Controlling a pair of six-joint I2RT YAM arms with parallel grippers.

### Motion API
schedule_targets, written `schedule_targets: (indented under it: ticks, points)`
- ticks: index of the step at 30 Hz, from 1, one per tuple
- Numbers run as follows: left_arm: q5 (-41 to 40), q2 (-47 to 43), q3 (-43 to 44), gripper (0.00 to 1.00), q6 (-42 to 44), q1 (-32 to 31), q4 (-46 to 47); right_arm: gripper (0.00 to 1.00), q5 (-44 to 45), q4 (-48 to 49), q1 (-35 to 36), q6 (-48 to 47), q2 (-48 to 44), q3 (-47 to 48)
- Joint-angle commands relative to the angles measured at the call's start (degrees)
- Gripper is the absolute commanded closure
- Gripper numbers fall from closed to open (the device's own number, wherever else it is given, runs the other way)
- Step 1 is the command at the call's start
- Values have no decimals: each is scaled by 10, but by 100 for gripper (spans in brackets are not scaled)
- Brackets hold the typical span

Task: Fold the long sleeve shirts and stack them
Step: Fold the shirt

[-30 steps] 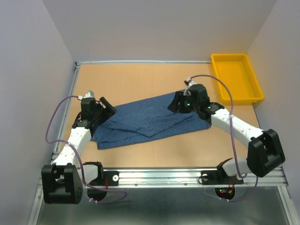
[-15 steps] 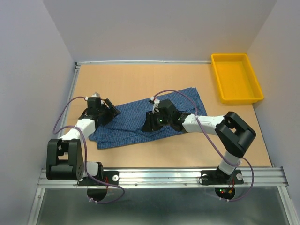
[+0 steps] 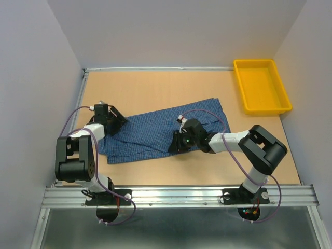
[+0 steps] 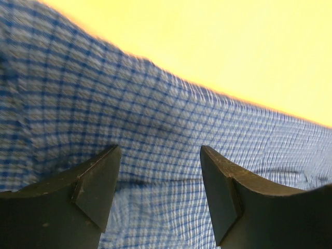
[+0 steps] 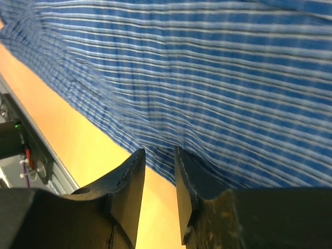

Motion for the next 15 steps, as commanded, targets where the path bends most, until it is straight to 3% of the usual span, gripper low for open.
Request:
schedule_targets:
  ticks: [1, 7, 10, 15]
  points:
    - [-28, 14, 25, 26, 14, 25, -18, 65, 38, -63, -25, -9, -40, -17]
    - [-37, -22, 71, 24, 49, 26, -50, 64, 34, -126, -38, -29, -97, 35]
    - [-22, -71, 74, 21, 53, 17, -59, 58, 24, -126, -81, 0, -124, 64]
    - [-24, -134, 62, 18, 21, -49, -43, 50, 10, -86, -117, 15, -88, 142]
